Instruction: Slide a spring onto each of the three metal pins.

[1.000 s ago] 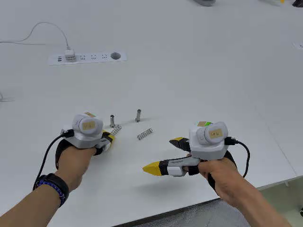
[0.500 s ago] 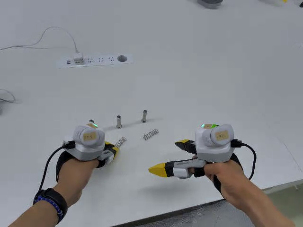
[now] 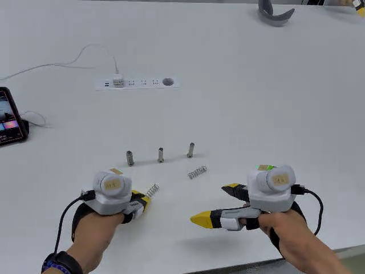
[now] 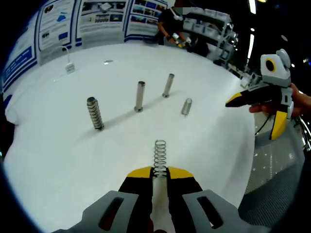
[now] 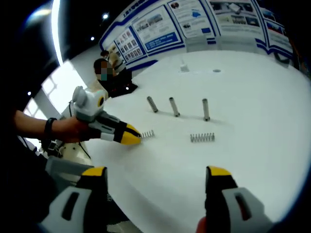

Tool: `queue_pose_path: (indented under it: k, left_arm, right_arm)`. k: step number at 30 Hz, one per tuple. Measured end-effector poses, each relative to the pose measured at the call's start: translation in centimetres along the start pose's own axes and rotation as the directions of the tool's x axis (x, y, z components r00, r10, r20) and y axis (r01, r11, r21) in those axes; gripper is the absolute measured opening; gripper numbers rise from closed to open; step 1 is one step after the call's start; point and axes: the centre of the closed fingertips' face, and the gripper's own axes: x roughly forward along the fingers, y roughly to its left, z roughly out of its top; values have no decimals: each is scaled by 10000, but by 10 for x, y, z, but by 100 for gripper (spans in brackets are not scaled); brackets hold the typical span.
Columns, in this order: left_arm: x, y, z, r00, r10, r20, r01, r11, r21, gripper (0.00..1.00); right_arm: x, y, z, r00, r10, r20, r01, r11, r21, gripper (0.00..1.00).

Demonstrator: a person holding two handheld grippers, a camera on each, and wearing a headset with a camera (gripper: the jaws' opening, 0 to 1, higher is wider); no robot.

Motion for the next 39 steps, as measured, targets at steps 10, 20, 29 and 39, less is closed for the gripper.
queue_pose_path:
  k: [10, 20, 29, 39]
  left_arm:
    - [-22, 2, -10, 9994, 192, 283, -169, 9967, -793, 10]
    - [-46, 5, -5, 9972, 373, 642, -300, 9933, -1116, 10]
    - [-68, 10, 2, 9931, 576, 1023, -453, 9919, -1185, 10]
    - [-90, 15, 4, 9873, 837, 1351, -658, 9891, -1313, 10]
  right_arm:
    - [7, 10, 7, 9994, 324, 107, -324, 9995, 7, 84]
    - [14, 23, 10, 9975, 696, 104, -697, 9975, 88, 82]
    - [22, 32, 23, 9938, 1113, 49, -1112, 9937, -161, 81]
    - [36, 42, 37, 9865, 1635, -29, -1635, 9861, -301, 80]
